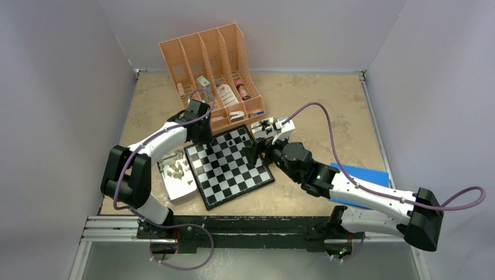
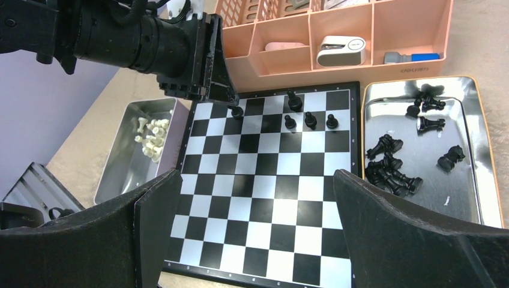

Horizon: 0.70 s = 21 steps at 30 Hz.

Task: Set up the chess pieces on the board
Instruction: Move the chess piece to the chessboard.

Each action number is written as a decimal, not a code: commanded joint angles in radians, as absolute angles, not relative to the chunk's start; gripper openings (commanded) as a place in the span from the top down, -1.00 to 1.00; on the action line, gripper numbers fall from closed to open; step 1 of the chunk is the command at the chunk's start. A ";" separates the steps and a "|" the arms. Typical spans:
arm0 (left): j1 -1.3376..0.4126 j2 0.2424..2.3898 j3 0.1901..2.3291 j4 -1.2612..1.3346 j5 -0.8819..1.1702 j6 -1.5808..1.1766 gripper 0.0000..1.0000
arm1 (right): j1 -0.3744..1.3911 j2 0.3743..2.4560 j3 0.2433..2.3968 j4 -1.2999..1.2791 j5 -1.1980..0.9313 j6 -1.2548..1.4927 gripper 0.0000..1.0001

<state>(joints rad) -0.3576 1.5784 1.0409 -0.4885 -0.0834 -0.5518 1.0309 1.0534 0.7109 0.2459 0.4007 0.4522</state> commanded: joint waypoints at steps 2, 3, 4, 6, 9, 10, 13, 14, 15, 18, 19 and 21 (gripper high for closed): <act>-0.351 1.588 1.084 -0.463 -0.070 -0.523 0.47 | 1.029 1.034 0.702 0.304 0.394 0.443 -0.98; -0.351 1.590 1.085 -0.463 -0.070 -0.523 0.50 | 1.029 1.035 0.701 0.304 0.394 0.443 -0.98; -0.351 1.592 1.085 -0.463 -0.069 -0.522 0.55 | 1.029 1.035 0.702 0.302 0.394 0.443 -0.97; -0.351 1.595 1.089 -0.464 -0.061 -0.520 0.63 | 1.029 1.035 0.701 0.302 0.394 0.443 -0.98; -0.353 1.596 1.103 -0.468 -0.044 -0.517 0.70 | 1.029 1.035 0.699 0.304 0.394 0.443 -0.98; -0.353 1.593 1.106 -0.467 -0.041 -0.517 0.70 | 1.029 1.036 0.699 0.304 0.394 0.443 -0.98; -0.354 1.590 1.118 -0.457 -0.041 -0.511 0.72 | 1.030 1.041 0.700 0.306 0.392 0.443 -0.98; -0.354 1.592 1.123 -0.452 -0.041 -0.508 0.73 | 1.030 1.042 0.700 0.307 0.392 0.443 -0.98; -0.354 1.595 1.126 -0.447 -0.042 -0.505 0.74 | 1.030 1.043 0.701 0.307 0.392 0.443 -0.98; -0.354 1.617 1.145 -0.443 -0.040 -0.499 0.74 | 1.029 1.047 0.702 0.308 0.392 0.443 -0.98; -0.354 1.626 1.154 -0.445 -0.039 -0.499 0.75 | 1.028 1.049 0.704 0.308 0.393 0.442 -0.98; -0.356 1.639 1.167 -0.445 -0.037 -0.496 0.75 | 1.030 1.053 0.706 0.307 0.394 0.440 -0.98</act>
<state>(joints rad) -0.3576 1.6138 1.1080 -0.4786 -0.0517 -0.5259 1.0309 1.0538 0.7002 0.2531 0.3981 0.4522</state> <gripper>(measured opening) 0.154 0.987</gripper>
